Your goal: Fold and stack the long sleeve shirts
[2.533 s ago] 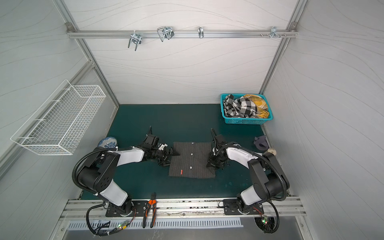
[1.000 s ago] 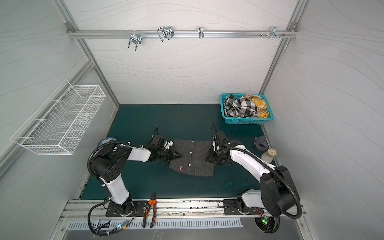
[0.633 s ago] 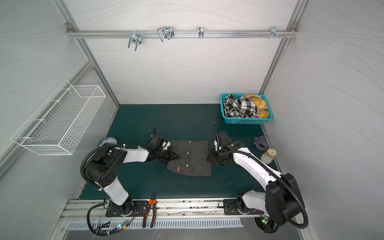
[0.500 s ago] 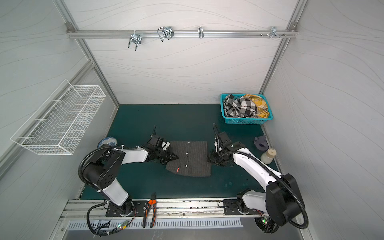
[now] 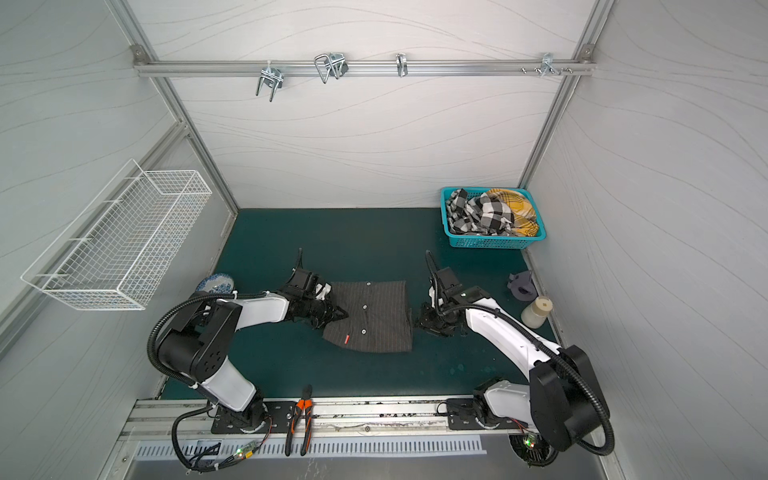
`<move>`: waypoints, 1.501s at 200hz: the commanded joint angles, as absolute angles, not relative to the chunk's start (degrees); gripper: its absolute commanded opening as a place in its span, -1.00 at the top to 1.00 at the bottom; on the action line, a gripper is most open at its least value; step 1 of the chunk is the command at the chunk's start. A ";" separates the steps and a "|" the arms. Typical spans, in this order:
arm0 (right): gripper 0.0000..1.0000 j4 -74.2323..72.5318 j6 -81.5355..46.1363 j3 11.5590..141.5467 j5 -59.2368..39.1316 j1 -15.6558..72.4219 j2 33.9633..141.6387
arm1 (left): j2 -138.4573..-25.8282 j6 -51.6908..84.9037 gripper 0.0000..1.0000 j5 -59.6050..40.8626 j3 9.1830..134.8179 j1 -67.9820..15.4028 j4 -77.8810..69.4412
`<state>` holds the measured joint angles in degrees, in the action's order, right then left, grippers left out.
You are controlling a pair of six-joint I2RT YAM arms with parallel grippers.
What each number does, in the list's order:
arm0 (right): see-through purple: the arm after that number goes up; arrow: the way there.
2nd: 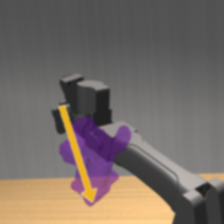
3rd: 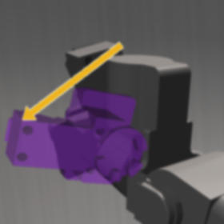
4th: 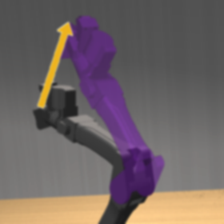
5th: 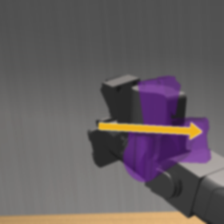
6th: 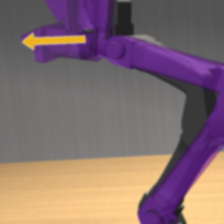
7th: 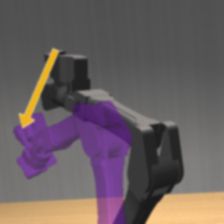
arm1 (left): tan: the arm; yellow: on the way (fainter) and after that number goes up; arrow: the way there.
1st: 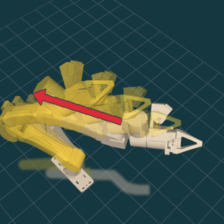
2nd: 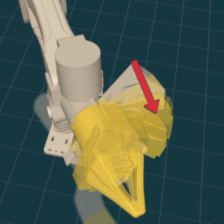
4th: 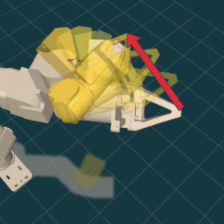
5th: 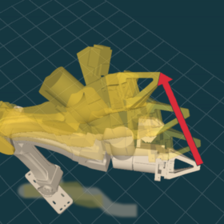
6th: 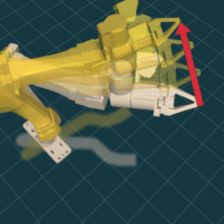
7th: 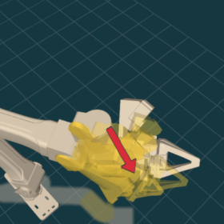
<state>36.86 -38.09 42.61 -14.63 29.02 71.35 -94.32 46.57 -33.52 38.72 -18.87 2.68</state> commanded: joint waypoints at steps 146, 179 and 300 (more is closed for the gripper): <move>0.14 33.24 -41.65 39.83 -20.12 28.03 66.85 | -86.44 24.76 1.00 39.71 92.92 -19.96 75.45; 0.15 34.22 -40.86 37.37 -23.58 23.16 63.12 | -96.70 26.29 1.00 49.80 99.67 -25.95 80.93; -0.17 55.94 -41.31 31.64 -24.48 16.39 33.74 | -140.92 39.56 -0.38 29.68 132.01 -53.33 83.33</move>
<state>46.81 -41.15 29.58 -26.81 16.73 36.21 -141.51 36.99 38.96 123.04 -49.28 83.09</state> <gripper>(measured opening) 0.563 0.600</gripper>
